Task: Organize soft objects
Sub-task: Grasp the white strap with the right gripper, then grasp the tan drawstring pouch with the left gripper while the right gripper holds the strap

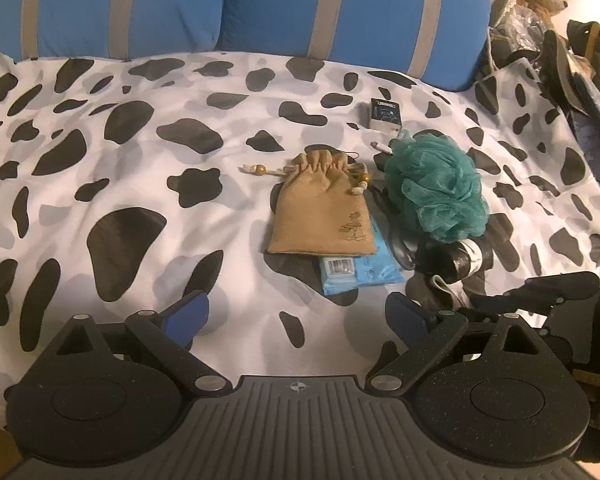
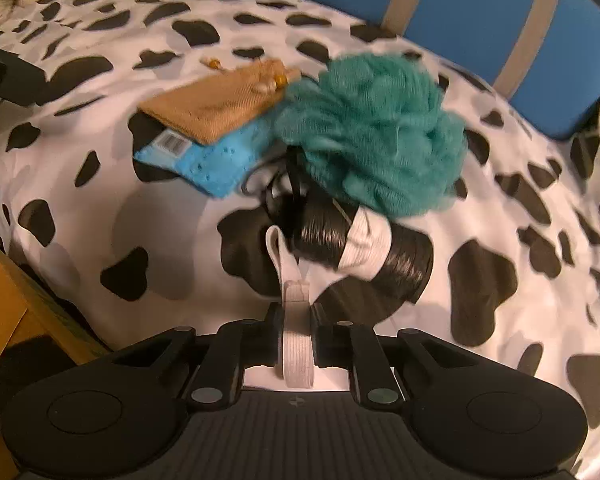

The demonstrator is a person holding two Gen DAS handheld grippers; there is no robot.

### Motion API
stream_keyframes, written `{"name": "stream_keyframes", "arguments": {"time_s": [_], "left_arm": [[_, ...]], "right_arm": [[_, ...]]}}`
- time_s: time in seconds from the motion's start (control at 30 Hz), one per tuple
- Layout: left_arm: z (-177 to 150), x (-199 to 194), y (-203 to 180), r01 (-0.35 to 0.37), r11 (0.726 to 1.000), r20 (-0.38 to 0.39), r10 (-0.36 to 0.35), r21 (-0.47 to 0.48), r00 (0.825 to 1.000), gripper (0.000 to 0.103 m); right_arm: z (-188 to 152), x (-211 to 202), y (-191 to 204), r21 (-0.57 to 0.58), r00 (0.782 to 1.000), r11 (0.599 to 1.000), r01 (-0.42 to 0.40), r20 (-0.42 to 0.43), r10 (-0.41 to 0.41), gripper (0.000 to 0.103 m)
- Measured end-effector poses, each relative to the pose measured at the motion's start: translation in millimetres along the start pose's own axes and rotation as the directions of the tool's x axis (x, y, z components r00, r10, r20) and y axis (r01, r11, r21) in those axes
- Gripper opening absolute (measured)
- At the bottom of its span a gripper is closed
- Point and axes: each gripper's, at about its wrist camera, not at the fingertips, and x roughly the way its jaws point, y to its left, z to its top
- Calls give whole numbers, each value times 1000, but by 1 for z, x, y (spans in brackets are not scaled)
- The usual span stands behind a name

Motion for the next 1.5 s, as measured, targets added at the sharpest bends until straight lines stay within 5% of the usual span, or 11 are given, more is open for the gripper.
{"name": "stream_keyframes", "arguments": {"time_s": [0.43,0.8,0.93,1.17,1.5], "left_arm": [[-1,5,2,24,999,-29,-25,-32,999,97],[3,10,1,38,999,-36,-39,-34,999,97],[5,12,2,51,998,-28,-52,-33,998,97],[11,19,-1,92,996,-17,-92,-7,996,96],[23,39,-8,108,993,-5,-108,37,994,96]], "right_arm": [[3,5,-11,68,999,997,-34,20,32,18],[5,17,-7,-8,1000,1000,-4,17,4,18],[7,16,-2,-41,1000,999,-6,21,7,5],[13,-10,1,-64,998,998,-12,57,16,5],[16,-53,-31,68,995,997,-20,104,13,5]]}}
